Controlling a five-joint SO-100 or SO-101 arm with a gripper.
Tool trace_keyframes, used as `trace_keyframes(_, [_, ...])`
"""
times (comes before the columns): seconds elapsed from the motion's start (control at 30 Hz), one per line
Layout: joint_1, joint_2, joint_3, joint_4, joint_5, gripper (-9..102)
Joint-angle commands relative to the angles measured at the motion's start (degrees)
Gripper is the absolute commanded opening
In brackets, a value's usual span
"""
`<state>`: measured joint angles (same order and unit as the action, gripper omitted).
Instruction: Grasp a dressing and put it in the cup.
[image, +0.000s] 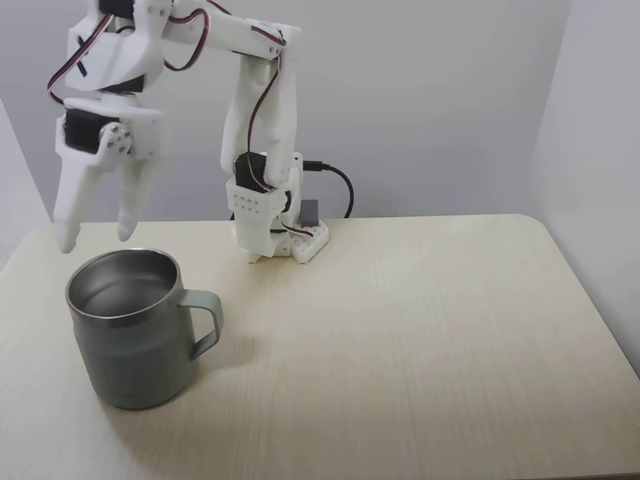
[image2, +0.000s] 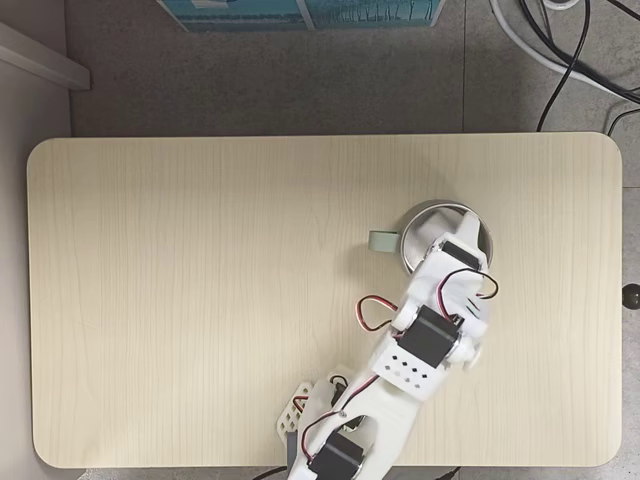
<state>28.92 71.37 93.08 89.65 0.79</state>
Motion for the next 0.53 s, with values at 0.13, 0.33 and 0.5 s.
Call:
trace_keyframes(0.13, [1.23,-2.02,1.14,0.09,0.44,25])
trace_keyframes(0.33, [2.02,-1.05,0.88,-1.23,0.62,24])
trace_keyframes(0.5, [2.29,-1.05,-1.14,-2.99,0.70,24])
